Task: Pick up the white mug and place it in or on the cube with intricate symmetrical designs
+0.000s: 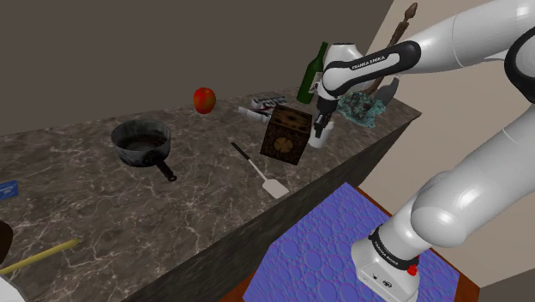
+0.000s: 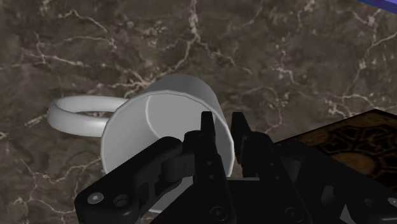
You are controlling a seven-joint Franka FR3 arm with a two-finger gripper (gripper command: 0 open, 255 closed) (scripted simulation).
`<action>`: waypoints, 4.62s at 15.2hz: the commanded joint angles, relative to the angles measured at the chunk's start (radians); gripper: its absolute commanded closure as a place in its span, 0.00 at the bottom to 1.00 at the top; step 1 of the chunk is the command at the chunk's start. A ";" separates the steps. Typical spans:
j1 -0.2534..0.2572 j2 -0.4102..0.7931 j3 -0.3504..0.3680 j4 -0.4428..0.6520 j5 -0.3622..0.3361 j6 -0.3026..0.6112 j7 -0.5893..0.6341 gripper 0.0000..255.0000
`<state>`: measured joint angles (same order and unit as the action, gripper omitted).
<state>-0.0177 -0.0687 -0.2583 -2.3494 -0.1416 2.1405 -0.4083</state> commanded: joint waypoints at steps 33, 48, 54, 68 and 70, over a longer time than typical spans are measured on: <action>0.006 -0.141 0.019 0.219 -0.008 -0.358 -0.011 1.00; 0.010 -0.152 0.028 0.410 -0.004 -0.558 -0.028 1.00; 0.061 -0.121 0.099 0.477 0.034 -0.608 0.082 1.00; 0.134 -0.042 0.192 0.519 0.082 -0.583 0.244 1.00; 0.133 -0.044 0.192 0.490 0.081 -0.556 0.245 1.00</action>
<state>0.1165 -0.1129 -0.0656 -1.8430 -0.0598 1.5670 -0.1625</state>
